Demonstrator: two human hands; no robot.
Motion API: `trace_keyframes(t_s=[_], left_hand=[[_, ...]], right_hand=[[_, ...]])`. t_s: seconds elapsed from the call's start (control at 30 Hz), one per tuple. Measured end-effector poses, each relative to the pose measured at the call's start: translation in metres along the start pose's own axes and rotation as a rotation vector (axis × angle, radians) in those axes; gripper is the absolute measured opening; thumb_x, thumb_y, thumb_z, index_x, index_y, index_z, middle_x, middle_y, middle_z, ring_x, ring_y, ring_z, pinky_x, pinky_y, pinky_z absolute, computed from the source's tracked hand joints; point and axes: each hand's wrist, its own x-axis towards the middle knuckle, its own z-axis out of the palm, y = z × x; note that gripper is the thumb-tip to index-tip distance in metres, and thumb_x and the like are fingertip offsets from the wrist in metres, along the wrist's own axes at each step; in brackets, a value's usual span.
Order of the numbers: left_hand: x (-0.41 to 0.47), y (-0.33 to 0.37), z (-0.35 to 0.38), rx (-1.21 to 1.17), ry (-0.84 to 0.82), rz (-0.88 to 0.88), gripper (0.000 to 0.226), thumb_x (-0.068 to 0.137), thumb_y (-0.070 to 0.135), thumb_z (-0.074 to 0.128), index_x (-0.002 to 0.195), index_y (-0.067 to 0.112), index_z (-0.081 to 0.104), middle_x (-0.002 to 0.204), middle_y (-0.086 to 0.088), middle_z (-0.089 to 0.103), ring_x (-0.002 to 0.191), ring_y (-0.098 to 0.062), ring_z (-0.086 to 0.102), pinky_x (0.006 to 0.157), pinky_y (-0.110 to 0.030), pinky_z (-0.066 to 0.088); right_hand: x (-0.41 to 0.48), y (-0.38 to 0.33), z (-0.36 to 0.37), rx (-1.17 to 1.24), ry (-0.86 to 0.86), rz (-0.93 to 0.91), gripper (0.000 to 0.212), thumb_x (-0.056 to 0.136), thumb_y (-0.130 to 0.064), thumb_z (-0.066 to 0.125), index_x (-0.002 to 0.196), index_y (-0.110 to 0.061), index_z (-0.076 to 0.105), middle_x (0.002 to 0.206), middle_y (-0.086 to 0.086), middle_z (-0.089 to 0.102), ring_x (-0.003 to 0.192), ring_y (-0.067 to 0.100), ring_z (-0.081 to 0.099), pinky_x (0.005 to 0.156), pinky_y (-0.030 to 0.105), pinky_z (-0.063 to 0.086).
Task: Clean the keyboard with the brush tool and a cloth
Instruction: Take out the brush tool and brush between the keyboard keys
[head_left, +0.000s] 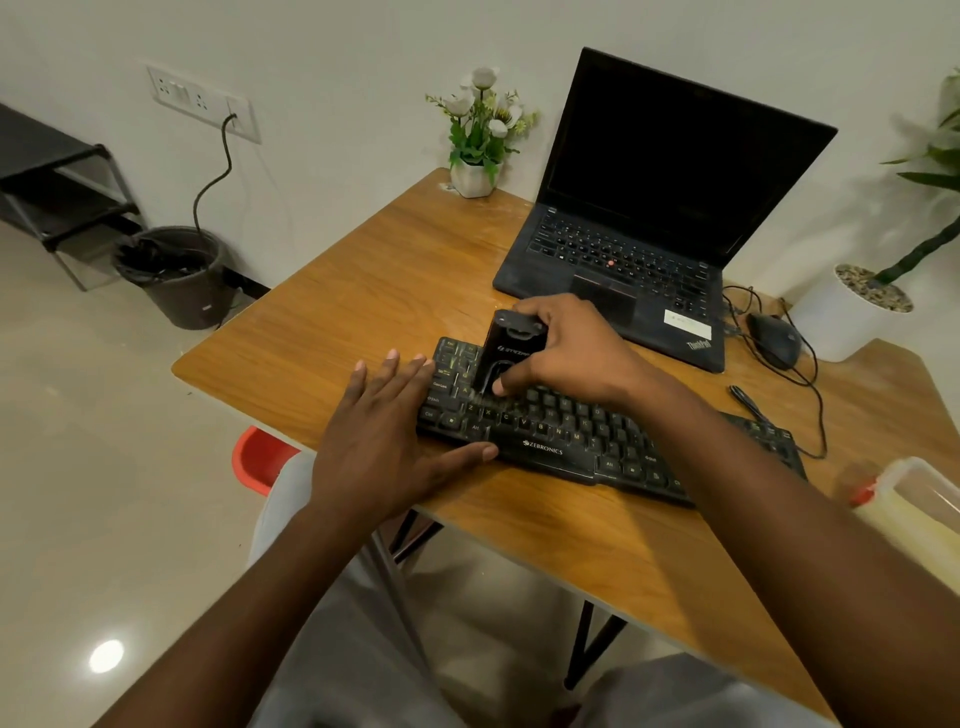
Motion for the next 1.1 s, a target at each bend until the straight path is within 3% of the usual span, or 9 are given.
trace_keyframes(t_s=[0.13, 0.33, 0.43, 0.5, 0.63, 0.83, 0.97, 1.1], left_hand=[[0.000, -0.001, 0.001, 0.000, 0.002, 0.002, 0.126, 0.072, 0.107, 0.033, 0.165, 0.022, 0.031, 0.171, 0.003, 0.033, 0.163, -0.013, 0.013, 0.134, -0.045, 0.007], [-0.001, 0.001, 0.001, -0.005, 0.014, -0.007, 0.126, 0.071, 0.107, 0.037, 0.164, 0.022, 0.033, 0.171, 0.005, 0.034, 0.163, -0.012, 0.014, 0.134, -0.045, 0.008], [-0.001, 0.000, 0.000, -0.003, 0.011, -0.006, 0.126, 0.071, 0.107, 0.037, 0.164, 0.022, 0.032, 0.171, 0.005, 0.034, 0.163, -0.012, 0.014, 0.134, -0.044, 0.007], [-0.001, 0.000, 0.000, -0.007, 0.014, -0.006, 0.126, 0.071, 0.107, 0.037, 0.164, 0.022, 0.032, 0.171, 0.005, 0.034, 0.163, -0.012, 0.014, 0.134, -0.045, 0.007], [-0.001, 0.000, 0.001, -0.011, 0.018, -0.011, 0.127, 0.070, 0.107, 0.037, 0.164, 0.022, 0.033, 0.170, 0.004, 0.035, 0.163, -0.013, 0.015, 0.134, -0.046, 0.009], [0.000, -0.001, 0.002, -0.029, 0.013, -0.007, 0.124, 0.071, 0.106, 0.039, 0.164, 0.023, 0.033, 0.171, 0.004, 0.035, 0.163, -0.013, 0.014, 0.134, -0.046, 0.007], [0.000, 0.000, 0.002, -0.024, 0.014, -0.013, 0.125, 0.071, 0.106, 0.041, 0.163, 0.023, 0.032, 0.171, 0.005, 0.034, 0.163, -0.012, 0.014, 0.134, -0.046, 0.007], [-0.001, 0.001, 0.000, -0.030, 0.015, -0.019, 0.125, 0.070, 0.107, 0.041, 0.164, 0.024, 0.032, 0.171, 0.006, 0.034, 0.163, -0.011, 0.014, 0.134, -0.046, 0.007]], right_hand=[[-0.005, -0.002, 0.003, 0.036, -0.098, -0.024, 0.041, 0.066, -0.011, 0.099, 0.098, -0.013, 0.074, 0.094, 0.003, 0.080, 0.088, 0.018, 0.077, 0.079, 0.044, 0.063], [0.012, 0.006, -0.001, -0.059, 0.087, 0.011, 0.041, 0.067, -0.020, 0.099, 0.095, -0.026, 0.069, 0.094, -0.004, 0.076, 0.088, 0.015, 0.075, 0.075, 0.038, 0.062], [0.019, 0.009, 0.001, -0.108, 0.182, 0.000, 0.045, 0.069, -0.023, 0.097, 0.105, -0.020, 0.070, 0.095, -0.003, 0.073, 0.087, 0.017, 0.071, 0.070, 0.032, 0.054], [0.019, 0.009, 0.003, -0.111, 0.200, -0.008, 0.043, 0.068, -0.023, 0.097, 0.101, -0.021, 0.069, 0.092, -0.003, 0.073, 0.084, 0.016, 0.071, 0.068, 0.033, 0.056], [0.011, 0.006, 0.004, -0.053, 0.089, -0.021, 0.039, 0.066, -0.021, 0.099, 0.092, -0.025, 0.069, 0.088, -0.004, 0.075, 0.082, 0.013, 0.074, 0.067, 0.034, 0.057], [0.004, -0.002, 0.001, 0.017, -0.142, -0.071, 0.041, 0.067, -0.015, 0.099, 0.099, -0.013, 0.074, 0.095, 0.002, 0.080, 0.088, 0.017, 0.077, 0.080, 0.043, 0.063], [0.018, 0.001, -0.001, -0.022, -0.038, -0.030, 0.043, 0.066, -0.017, 0.100, 0.100, -0.017, 0.074, 0.096, 0.000, 0.080, 0.091, 0.016, 0.077, 0.086, 0.048, 0.064], [0.036, 0.007, 0.002, -0.095, 0.141, -0.011, 0.041, 0.067, -0.018, 0.098, 0.097, -0.022, 0.071, 0.092, -0.002, 0.077, 0.082, 0.015, 0.075, 0.068, 0.036, 0.061]])
